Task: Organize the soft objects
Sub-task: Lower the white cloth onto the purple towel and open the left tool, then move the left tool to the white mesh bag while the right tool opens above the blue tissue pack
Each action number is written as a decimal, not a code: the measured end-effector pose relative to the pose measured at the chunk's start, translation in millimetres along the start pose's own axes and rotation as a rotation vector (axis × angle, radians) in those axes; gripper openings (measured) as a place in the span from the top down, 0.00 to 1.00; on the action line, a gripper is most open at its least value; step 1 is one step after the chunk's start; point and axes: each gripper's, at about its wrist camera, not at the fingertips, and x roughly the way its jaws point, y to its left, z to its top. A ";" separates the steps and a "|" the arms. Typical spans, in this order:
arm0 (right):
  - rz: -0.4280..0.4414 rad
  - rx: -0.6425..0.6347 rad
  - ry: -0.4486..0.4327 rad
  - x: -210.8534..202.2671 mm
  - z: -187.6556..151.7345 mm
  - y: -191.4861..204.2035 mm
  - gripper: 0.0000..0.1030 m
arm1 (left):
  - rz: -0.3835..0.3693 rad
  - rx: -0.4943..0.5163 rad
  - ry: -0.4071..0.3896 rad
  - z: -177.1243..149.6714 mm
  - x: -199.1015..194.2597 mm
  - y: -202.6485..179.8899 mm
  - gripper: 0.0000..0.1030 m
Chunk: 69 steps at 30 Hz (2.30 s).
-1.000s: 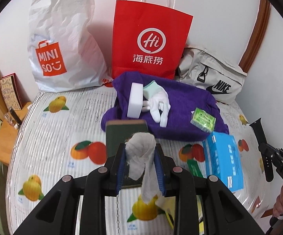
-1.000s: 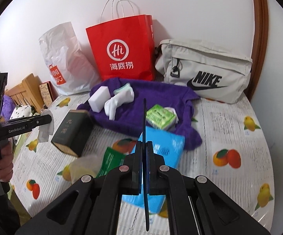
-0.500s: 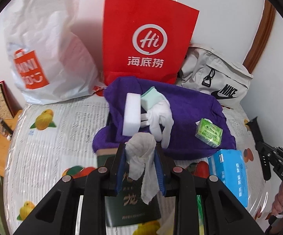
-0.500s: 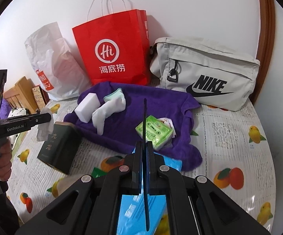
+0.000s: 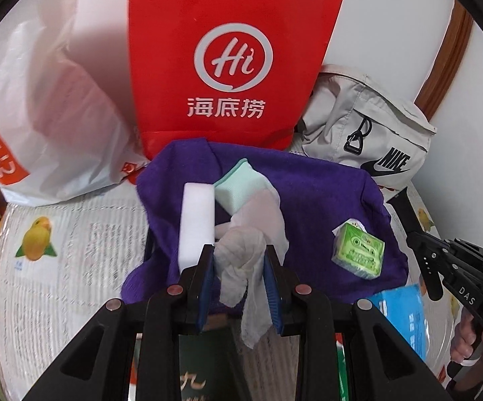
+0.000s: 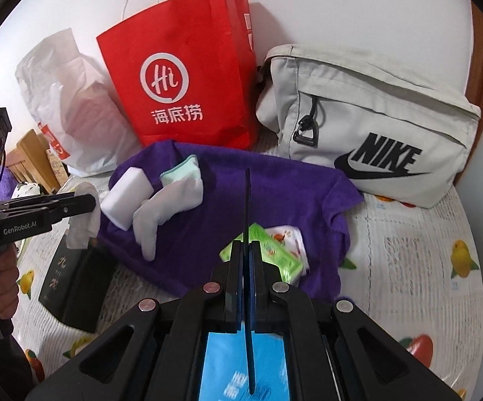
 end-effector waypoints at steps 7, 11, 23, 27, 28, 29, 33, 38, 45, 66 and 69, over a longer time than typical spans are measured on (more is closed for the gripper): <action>-0.035 0.008 0.012 20.5 11.1 -14.7 0.97 | 0.010 0.012 0.036 6.4 21.9 -4.0 0.73; -0.051 0.008 0.030 34.1 13.7 -22.4 0.97 | 0.016 0.017 0.059 5.8 32.4 -4.0 0.73; -0.084 0.000 0.097 76.4 20.0 -40.2 0.97 | 0.028 0.014 0.139 8.4 65.0 -3.1 0.73; -0.084 0.004 0.122 89.6 17.8 -42.3 0.97 | 0.042 0.027 0.144 10.1 71.1 -7.4 0.71; -0.085 0.006 0.124 91.5 17.1 -42.6 0.97 | 0.062 0.041 0.140 10.4 73.0 -9.6 0.71; -0.083 0.009 0.129 92.9 16.7 -43.3 0.97 | 0.071 0.049 0.138 10.6 74.2 -11.3 0.71; -0.077 0.020 0.148 96.4 15.1 -45.7 0.96 | 0.058 0.052 0.136 12.7 77.0 -13.3 0.71; -0.085 0.015 0.157 98.0 13.8 -45.1 0.95 | 0.038 0.040 0.139 14.1 76.3 -11.2 0.69; -0.066 0.046 0.131 72.8 10.2 -50.3 0.64 | 0.006 0.017 0.135 15.7 67.1 -9.5 0.50; -0.018 0.009 0.077 -22.7 -32.2 -2.5 0.63 | 0.035 -0.001 0.089 -12.7 -25.1 -4.0 0.34; -0.003 0.013 0.085 -38.5 -48.8 4.8 0.63 | 0.032 0.005 0.086 -30.0 -43.4 -7.3 0.34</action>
